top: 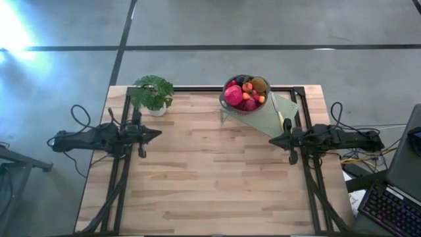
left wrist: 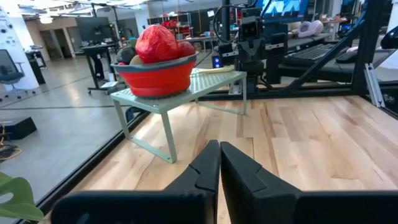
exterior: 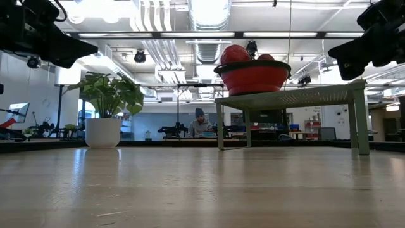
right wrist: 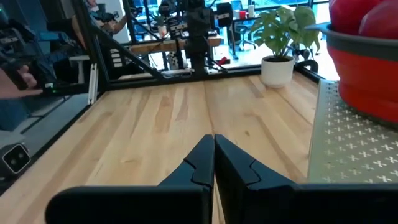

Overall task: Pick & Place Fruit
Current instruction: Return to Home Position

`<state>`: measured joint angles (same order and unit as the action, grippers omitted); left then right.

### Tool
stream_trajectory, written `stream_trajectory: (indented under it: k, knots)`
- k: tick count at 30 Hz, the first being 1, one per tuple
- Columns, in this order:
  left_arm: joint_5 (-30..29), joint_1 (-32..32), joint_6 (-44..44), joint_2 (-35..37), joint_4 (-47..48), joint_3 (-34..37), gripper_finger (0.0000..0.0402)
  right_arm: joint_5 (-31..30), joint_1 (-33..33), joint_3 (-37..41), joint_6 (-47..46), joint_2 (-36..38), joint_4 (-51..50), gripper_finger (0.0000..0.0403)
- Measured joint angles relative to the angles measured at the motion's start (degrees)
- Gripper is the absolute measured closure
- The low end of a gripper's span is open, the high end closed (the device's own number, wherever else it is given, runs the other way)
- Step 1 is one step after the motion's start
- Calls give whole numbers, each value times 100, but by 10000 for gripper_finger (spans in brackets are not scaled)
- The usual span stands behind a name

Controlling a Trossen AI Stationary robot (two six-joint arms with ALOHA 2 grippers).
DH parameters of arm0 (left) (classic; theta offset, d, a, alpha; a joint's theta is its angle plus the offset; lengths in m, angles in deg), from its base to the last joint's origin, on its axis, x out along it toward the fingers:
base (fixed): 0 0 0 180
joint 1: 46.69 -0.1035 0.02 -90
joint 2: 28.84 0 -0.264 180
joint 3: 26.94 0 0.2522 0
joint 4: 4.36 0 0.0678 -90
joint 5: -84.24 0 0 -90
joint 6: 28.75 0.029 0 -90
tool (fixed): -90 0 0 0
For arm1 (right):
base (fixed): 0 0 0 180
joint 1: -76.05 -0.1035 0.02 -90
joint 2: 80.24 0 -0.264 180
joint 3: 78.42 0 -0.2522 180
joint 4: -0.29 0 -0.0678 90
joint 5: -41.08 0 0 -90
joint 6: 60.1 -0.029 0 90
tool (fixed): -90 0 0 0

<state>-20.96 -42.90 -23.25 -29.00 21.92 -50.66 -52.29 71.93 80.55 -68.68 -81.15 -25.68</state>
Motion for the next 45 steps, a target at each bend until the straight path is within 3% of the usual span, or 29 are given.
stream_trajectory:
  k: [6, 18, 30, 45]
  knots:
    - [2, 0, 2, 0, 0, 0, 380, -4, -11, 0, 1, -31, 14, 394]
    - [13, 0, 7, 2, 0, -4, 380, 39, -90, -13, 133, -826, 120, 394]
    - [11, 0, 7, 2, 0, -4, 378, 44, -89, 12, 2176, -905, 21, 394]
    - [11, 0, 7, 2, 0, -4, 383, 46, -87, 11, 1801, -900, 42, 394]
